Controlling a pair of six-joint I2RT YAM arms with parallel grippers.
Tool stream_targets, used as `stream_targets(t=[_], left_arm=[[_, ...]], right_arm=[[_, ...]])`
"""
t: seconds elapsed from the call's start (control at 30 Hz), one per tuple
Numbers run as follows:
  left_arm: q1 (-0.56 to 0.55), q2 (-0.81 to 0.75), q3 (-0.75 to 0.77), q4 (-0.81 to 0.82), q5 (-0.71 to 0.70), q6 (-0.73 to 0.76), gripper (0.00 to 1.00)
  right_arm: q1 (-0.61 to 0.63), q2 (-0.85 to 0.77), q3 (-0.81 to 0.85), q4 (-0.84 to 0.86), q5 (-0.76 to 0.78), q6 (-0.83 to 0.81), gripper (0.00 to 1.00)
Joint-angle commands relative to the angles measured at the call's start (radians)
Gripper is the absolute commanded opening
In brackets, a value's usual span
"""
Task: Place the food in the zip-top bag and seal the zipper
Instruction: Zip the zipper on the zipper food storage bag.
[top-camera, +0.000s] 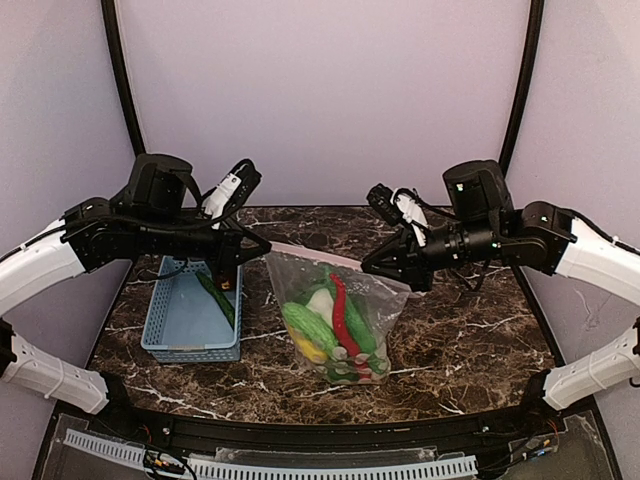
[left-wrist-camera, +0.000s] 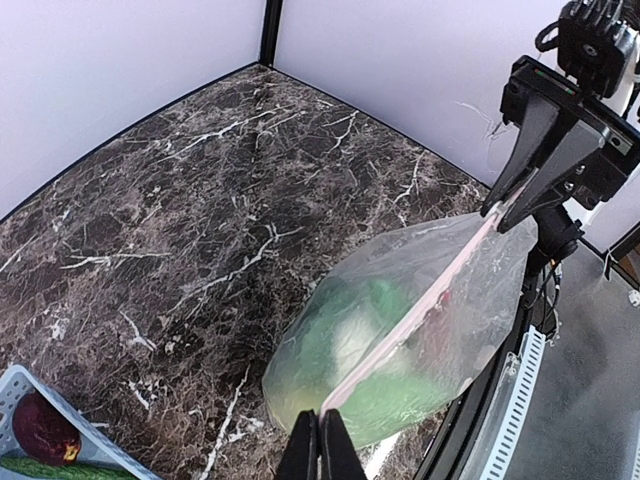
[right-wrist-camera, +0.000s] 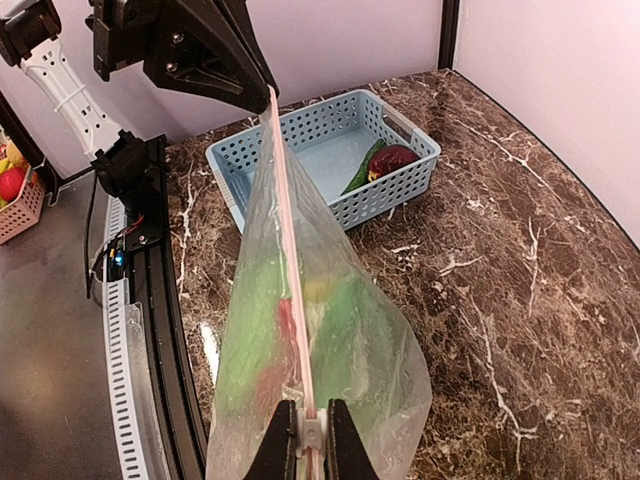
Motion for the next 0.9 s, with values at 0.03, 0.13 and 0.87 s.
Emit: stream_targets(t=[0.03,0.13,0.87], left_arm=[[0.078,-0.055,-0.026,-0.052,-0.134,-0.036,0.01],[0.093,-0.054,-0.031,-0.050,-0.131,-0.041,0.01],[0.186,-0.052,-0.056,-0.037,-0.105,-0.069,0.01]], right_arm=[[-0.032,-0.046,-0.028,-0.177,0.063,0.022,0.00],[-0.038,-0.053,-0.030,-0.180,0.068,0.025,0.00],[-0.095,-0.095,-0.045,-0.213,0.091,0.033,0.00]])
